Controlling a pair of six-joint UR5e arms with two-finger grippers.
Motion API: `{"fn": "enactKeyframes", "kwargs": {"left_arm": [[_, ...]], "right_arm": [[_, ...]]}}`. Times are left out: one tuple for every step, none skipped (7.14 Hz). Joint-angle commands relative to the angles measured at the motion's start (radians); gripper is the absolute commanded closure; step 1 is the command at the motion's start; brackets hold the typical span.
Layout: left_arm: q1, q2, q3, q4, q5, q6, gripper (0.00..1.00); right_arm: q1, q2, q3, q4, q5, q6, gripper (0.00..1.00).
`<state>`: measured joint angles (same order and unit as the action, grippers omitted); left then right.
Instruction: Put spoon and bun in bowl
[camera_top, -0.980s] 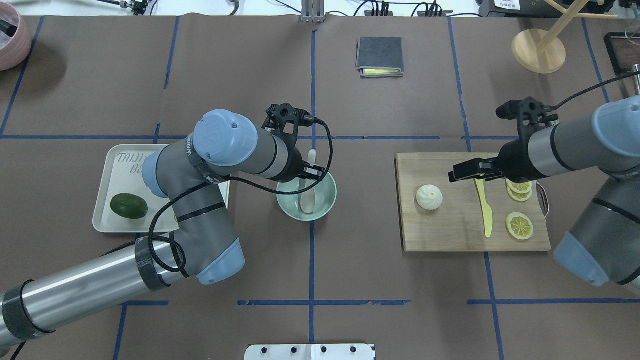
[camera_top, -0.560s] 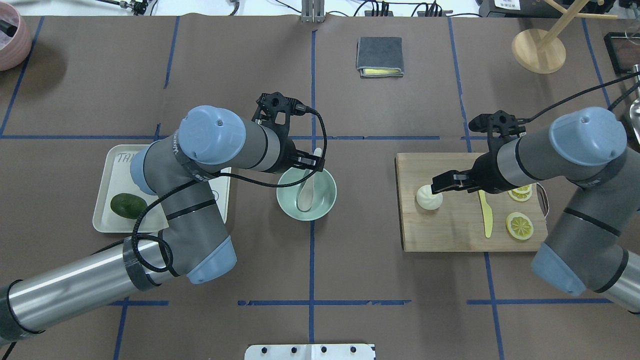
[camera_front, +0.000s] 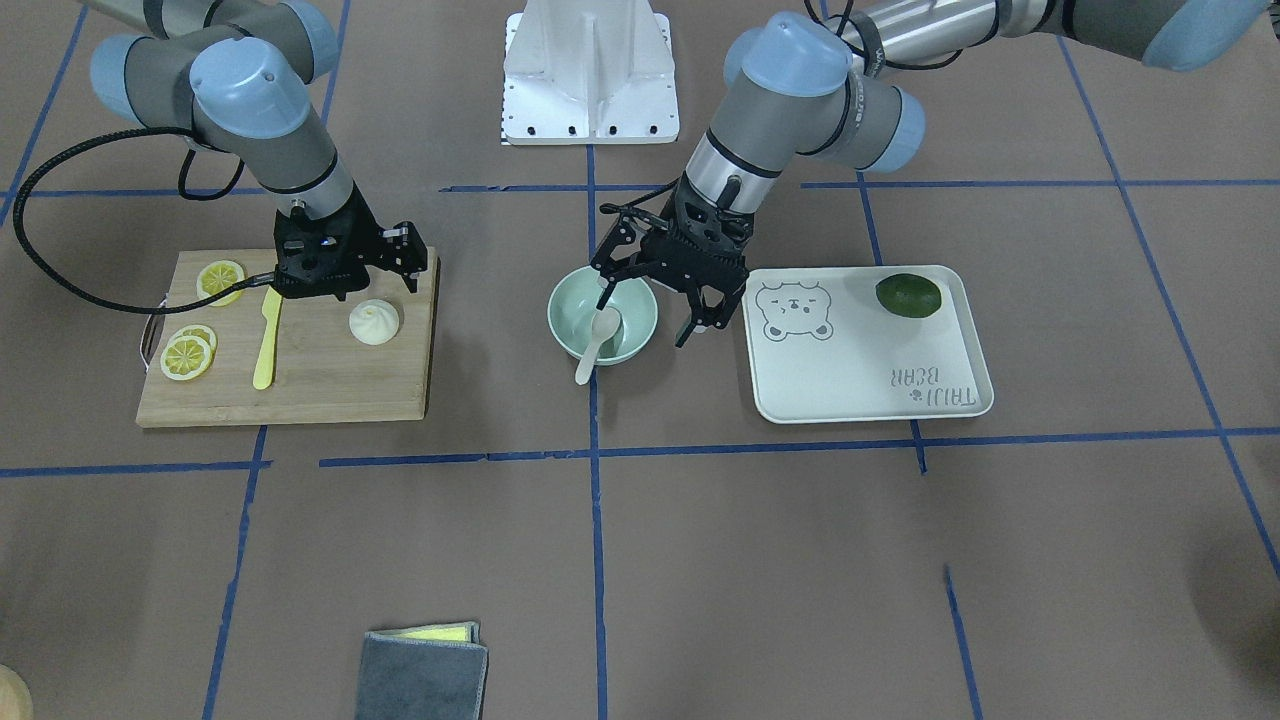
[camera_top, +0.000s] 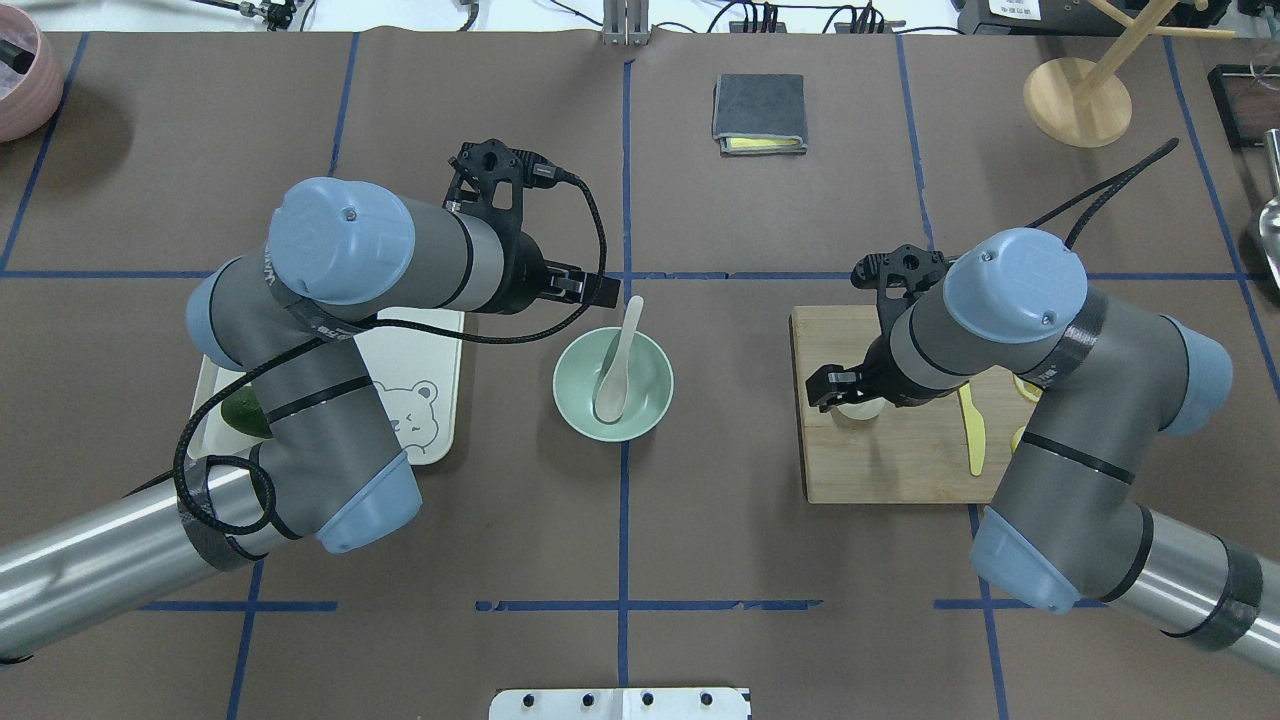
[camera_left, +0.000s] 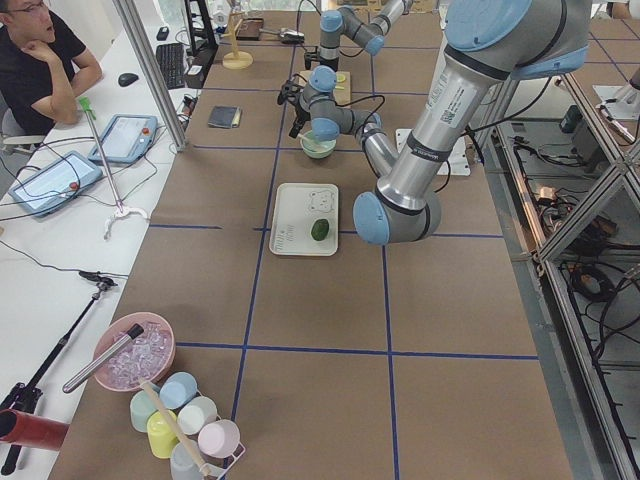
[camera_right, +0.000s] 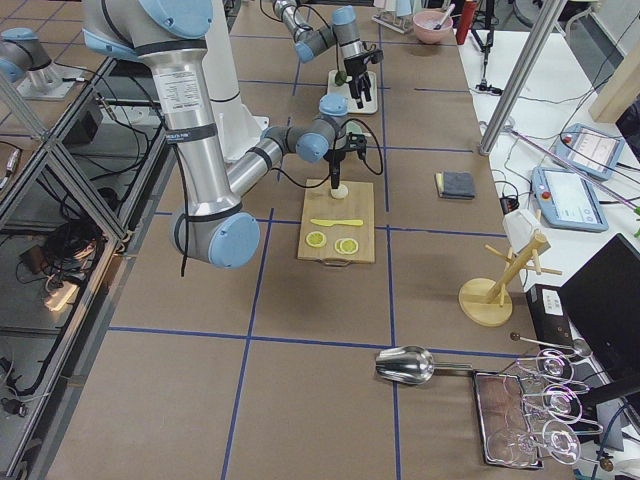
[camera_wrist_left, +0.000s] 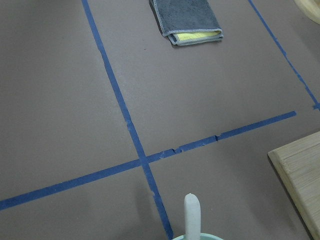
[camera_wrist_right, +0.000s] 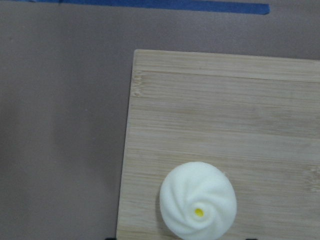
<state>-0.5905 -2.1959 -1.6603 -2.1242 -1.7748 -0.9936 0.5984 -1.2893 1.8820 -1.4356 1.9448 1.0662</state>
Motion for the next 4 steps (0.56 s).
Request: {"fn": "enactKeyframes", "kwargs": {"left_arm": [[0.000, 0.004, -0.004, 0.001, 0.003, -0.002, 0.01], [0.000, 0.005, -0.007, 0.001, 0.003, -0.005, 0.01], [0.000, 0.011, -0.007, 0.001, 0.002, -0.005, 0.01], [0.000, 0.019, -0.007, 0.001, 0.002, -0.005, 0.01]], "right_arm": [[-0.018, -0.007, -0.032, -0.014, -0.035, -0.003, 0.13], [-0.025, -0.001, -0.035, -0.014, -0.035, -0.003, 0.24], [-0.026, 0.001, -0.040, -0.014, -0.038, -0.003, 0.30], [-0.025, 0.004, -0.040, -0.014, -0.049, -0.003, 0.37]]}}
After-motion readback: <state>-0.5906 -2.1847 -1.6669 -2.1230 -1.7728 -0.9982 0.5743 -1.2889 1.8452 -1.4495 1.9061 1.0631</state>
